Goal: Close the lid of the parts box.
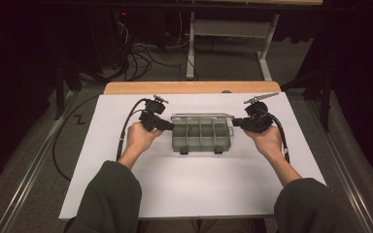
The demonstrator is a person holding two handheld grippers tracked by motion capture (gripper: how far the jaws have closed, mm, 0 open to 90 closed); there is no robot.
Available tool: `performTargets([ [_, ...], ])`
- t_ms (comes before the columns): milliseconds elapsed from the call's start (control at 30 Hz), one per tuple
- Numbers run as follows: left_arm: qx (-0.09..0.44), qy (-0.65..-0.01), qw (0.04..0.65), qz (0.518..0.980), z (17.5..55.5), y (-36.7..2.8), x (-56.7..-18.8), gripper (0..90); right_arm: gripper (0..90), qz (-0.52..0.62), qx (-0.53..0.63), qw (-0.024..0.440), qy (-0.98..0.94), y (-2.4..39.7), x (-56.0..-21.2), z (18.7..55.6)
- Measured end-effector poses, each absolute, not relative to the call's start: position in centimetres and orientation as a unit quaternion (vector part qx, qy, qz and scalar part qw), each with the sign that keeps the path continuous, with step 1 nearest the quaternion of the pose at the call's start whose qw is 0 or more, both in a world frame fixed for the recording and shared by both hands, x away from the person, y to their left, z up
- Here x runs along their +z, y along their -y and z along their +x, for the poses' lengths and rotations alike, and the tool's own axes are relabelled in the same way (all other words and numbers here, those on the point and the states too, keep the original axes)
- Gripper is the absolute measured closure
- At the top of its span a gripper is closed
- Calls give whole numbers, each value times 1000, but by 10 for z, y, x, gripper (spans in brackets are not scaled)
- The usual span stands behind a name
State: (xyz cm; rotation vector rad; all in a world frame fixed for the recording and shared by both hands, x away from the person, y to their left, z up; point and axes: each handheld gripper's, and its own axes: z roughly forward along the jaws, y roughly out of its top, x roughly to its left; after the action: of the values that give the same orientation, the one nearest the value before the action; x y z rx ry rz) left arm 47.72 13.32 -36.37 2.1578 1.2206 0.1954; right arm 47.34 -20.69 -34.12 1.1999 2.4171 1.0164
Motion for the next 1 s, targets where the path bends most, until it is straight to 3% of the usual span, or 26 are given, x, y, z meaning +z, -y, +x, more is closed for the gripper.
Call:
performTargets([
  [467, 86, -504, 353, 783, 479, -148, -350, 754, 900, 403, 345, 121, -839, 207, -345, 469],
  [1000, 101, -480, 360, 793, 476, -138, -347, 736, 900, 404, 339, 109, -842, 213, -354, 466],
])
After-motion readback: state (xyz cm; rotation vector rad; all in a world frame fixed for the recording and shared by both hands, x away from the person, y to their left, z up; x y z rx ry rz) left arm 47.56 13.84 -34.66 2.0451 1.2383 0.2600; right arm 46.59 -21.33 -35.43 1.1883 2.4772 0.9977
